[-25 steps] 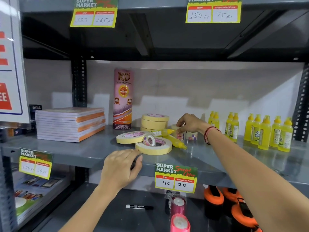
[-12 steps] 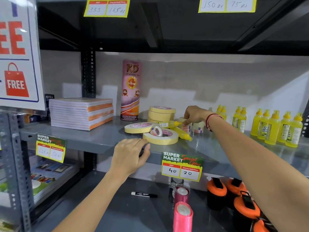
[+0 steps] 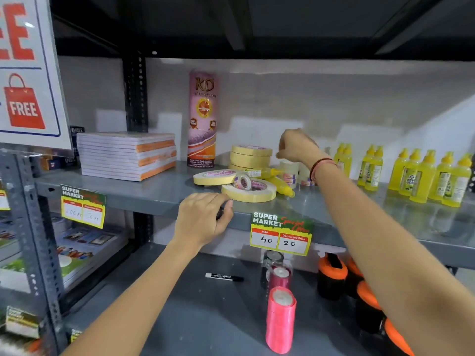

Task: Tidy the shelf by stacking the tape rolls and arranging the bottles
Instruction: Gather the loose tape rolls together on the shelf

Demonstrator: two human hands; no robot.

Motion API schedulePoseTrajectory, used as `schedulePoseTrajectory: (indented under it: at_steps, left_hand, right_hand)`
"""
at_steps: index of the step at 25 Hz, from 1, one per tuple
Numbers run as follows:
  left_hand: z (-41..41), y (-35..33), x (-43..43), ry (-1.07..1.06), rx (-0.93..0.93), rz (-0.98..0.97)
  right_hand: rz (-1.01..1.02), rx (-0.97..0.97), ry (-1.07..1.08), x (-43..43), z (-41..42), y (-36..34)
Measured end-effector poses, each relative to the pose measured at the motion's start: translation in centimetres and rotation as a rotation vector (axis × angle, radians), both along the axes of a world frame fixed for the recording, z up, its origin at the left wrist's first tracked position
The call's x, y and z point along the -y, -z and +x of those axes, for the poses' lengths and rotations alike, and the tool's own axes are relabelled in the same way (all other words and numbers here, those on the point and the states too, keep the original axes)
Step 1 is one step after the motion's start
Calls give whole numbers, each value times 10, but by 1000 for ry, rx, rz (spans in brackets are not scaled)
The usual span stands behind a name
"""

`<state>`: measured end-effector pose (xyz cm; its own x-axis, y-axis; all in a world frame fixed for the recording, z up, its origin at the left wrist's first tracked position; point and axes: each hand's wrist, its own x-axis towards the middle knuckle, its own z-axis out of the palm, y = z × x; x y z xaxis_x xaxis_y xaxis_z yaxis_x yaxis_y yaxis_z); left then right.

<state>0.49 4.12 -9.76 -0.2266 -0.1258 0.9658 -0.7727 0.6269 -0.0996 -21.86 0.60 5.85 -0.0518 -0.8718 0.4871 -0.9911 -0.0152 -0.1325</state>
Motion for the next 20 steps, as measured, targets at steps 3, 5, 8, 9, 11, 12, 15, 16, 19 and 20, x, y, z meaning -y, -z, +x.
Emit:
schedulePoseTrajectory:
  at_steps: [3, 5, 8, 9, 11, 12, 15, 16, 19, 20]
  left_hand:
    - [-1, 0, -1, -7, 2, -4]
    - [-1, -1, -3, -20, 10, -3]
    - [-1, -3, -4, -26, 13, 25]
    - [-1, -2, -3, -25, 15, 29]
    - [-1, 0, -3, -28, 17, 28]
    - [0, -1, -3, -27, 19, 30]
    - [0, 0, -3, -20, 14, 11]
    - [-1, 0, -2, -19, 10, 11]
    - [-1, 0, -3, -9, 5, 7]
    - [-1, 0, -3, -9, 6, 2]
  right_hand:
    - [76, 248, -172, -15, 41, 13]
    - [318, 216, -218, -25, 63, 24]
    - [388, 245, -233, -25, 69, 37]
    - [356, 285, -234, -23, 66, 39]
    - [312, 313, -221, -21, 60, 40]
    - [314, 321, -227, -21, 56, 39]
    - [351, 301, -242, -29, 48, 27]
    - [349, 313, -250, -32, 44, 20]
    - [145, 464, -282, -36, 25, -2]
    - [-2, 464, -250, -34, 16, -7]
